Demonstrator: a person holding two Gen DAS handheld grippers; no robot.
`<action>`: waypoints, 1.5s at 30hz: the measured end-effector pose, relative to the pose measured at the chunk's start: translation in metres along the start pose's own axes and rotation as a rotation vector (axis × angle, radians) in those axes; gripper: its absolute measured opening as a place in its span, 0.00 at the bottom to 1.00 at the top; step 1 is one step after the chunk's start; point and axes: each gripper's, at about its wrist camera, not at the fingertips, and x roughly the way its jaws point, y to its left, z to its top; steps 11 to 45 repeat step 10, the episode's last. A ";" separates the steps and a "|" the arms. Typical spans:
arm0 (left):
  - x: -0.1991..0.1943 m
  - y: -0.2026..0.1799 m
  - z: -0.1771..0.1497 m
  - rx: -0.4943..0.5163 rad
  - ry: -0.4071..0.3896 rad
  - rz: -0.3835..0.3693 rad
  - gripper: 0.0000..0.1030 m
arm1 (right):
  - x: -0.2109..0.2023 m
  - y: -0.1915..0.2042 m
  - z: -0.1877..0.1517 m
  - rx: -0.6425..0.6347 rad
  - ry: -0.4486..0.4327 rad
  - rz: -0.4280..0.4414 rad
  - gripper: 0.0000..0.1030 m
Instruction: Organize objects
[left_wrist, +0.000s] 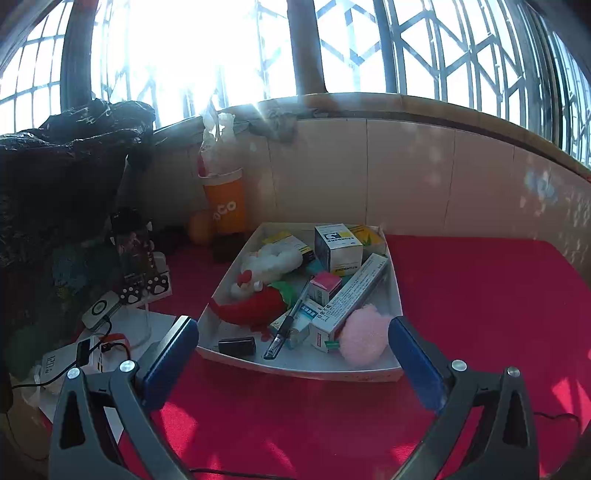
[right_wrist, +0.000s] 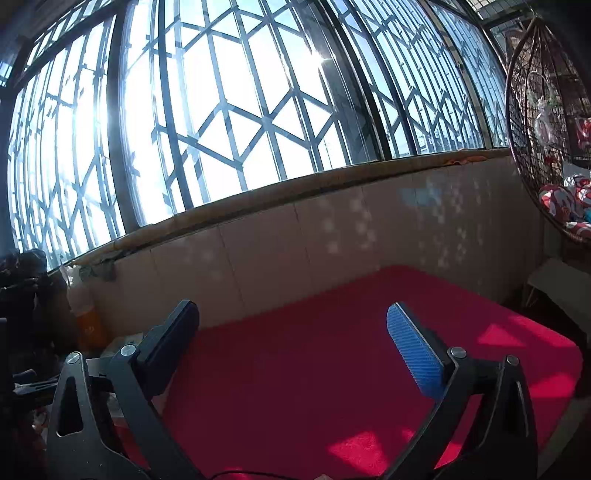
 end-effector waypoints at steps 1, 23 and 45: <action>0.002 0.001 0.000 -0.004 0.008 -0.001 1.00 | 0.000 0.000 -0.001 -0.004 0.000 -0.001 1.00; 0.006 -0.001 -0.005 -0.014 0.012 -0.015 1.00 | 0.004 -0.004 -0.005 -0.001 0.022 -0.003 1.00; 0.006 -0.001 -0.005 -0.014 0.012 -0.015 1.00 | 0.004 -0.004 -0.005 -0.001 0.022 -0.003 1.00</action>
